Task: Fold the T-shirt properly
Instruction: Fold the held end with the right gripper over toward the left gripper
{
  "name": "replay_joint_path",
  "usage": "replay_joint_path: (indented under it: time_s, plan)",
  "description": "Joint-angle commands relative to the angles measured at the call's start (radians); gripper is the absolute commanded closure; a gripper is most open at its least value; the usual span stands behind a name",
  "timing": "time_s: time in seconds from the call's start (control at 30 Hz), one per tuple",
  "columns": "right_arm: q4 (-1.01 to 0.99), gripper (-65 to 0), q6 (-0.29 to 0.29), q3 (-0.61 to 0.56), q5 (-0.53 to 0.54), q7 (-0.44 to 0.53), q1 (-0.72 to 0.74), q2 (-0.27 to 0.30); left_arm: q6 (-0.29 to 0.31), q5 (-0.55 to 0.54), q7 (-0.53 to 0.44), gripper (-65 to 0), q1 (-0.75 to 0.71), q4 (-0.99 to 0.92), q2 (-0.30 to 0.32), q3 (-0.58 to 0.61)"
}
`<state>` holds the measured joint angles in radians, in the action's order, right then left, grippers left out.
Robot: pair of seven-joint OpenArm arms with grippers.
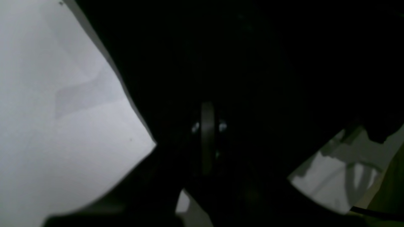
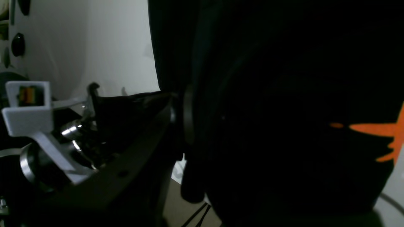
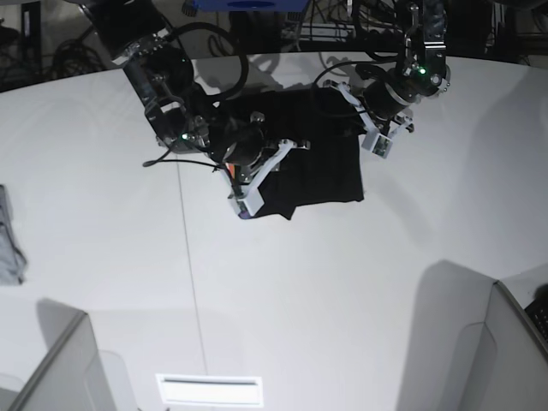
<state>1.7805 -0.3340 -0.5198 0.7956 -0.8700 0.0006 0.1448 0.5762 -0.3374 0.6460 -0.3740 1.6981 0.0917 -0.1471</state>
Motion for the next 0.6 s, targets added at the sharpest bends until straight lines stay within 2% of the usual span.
replay_joint_path:
  time_s: [0.0, 0.13, 0.33, 0.47, 0.57]
  plan:
    - [0.025, 0.0, 0.006, -0.016, 0.011, 0.015, 0.014, -0.007, 0.008, -0.007, -0.004, 0.0, -0.003, 0.018, 0.004, -0.001]
    - [0.032, 0.0, 0.006, -0.076, 0.011, 0.022, 0.014, -0.007, 0.008, -0.007, -0.004, 0.0, -0.003, 0.018, 0.004, -0.001]
    - [0.028, 0.0, 0.002, -0.075, 0.011, 0.024, 0.032, -0.009, 0.008, -0.007, -0.004, 0.0, -0.003, 0.018, 0.004, -0.001]
    - [0.026, 0.0, -0.083, -0.081, 0.011, 0.024, 0.062, -0.009, 0.008, -0.012, -0.002, 0.0, -0.003, 0.018, 0.004, -0.001]
    - [0.026, 0.0, -0.101, -0.081, 0.012, 0.024, 0.069, -0.015, 0.008, -0.012, -0.002, 0.0, -0.003, 0.018, 0.004, -0.001]
